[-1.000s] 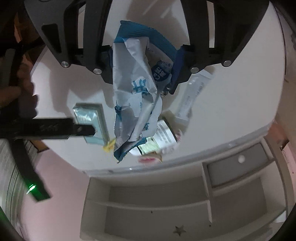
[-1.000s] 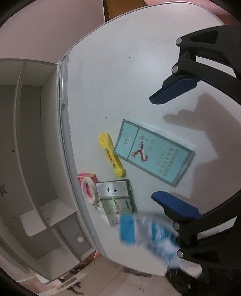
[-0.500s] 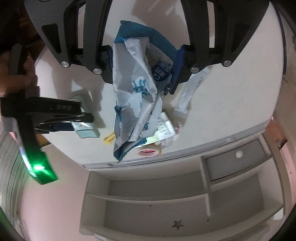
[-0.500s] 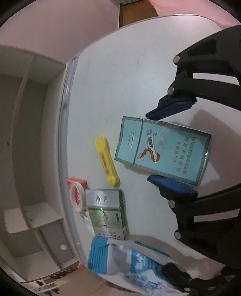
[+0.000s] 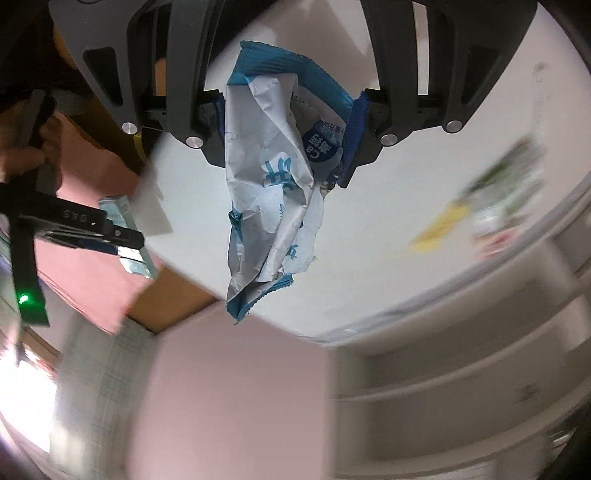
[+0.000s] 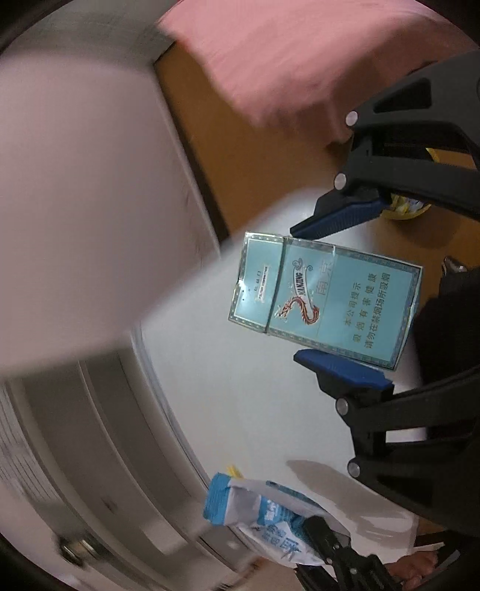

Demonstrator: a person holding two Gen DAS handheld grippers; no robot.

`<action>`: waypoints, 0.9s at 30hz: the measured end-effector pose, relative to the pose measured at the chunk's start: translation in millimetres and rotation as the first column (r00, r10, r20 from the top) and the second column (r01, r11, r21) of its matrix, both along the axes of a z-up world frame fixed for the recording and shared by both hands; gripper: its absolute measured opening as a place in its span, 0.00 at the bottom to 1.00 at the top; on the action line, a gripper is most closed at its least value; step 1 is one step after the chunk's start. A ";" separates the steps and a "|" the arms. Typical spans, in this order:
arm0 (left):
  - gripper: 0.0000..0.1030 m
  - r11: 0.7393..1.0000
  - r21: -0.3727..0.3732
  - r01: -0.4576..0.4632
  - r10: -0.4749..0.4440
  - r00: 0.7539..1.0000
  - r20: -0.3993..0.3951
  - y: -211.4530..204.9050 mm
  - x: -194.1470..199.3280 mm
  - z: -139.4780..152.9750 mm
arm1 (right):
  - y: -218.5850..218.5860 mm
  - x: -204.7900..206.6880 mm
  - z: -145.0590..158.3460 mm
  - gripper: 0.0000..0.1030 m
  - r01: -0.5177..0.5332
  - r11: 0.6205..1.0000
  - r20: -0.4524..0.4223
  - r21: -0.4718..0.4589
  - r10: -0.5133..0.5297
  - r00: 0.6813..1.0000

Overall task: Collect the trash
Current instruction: 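Carry bag and cigarette pack over the bin and open both tools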

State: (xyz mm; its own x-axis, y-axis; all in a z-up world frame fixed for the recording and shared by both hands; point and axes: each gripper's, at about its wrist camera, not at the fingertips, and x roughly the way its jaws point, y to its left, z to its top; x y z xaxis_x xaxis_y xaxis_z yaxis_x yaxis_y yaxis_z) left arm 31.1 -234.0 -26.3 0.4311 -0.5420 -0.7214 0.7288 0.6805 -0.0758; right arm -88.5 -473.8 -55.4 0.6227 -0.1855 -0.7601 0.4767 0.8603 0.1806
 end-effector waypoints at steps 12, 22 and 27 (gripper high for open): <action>0.47 0.924 -0.015 0.382 -0.377 0.907 -0.189 -201.3 -79.9 -70.3 | -141.3 -123.5 -108.9 0.59 0.345 0.908 -0.153 0.238 -0.315 0.937; 0.47 0.906 0.057 0.419 -0.386 0.875 -0.292 -268.9 -93.9 -153.0 | -172.5 -134.3 -147.7 0.59 0.419 0.867 -0.249 0.270 -0.358 0.900; 0.47 0.907 0.069 0.415 -0.378 0.876 -0.298 -269.5 -86.1 -162.4 | -168.8 -131.2 -153.0 0.59 0.413 0.870 -0.249 0.269 -0.352 0.902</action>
State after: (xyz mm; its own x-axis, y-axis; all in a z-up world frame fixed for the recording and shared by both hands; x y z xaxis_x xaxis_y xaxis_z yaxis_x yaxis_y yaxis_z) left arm -55.0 -503.5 -188.7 -0.0234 -0.5223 -0.8524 0.9026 0.3557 -0.2427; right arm -219.7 -642.5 -208.4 0.3923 -0.1177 -0.9123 0.8079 0.5182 0.2805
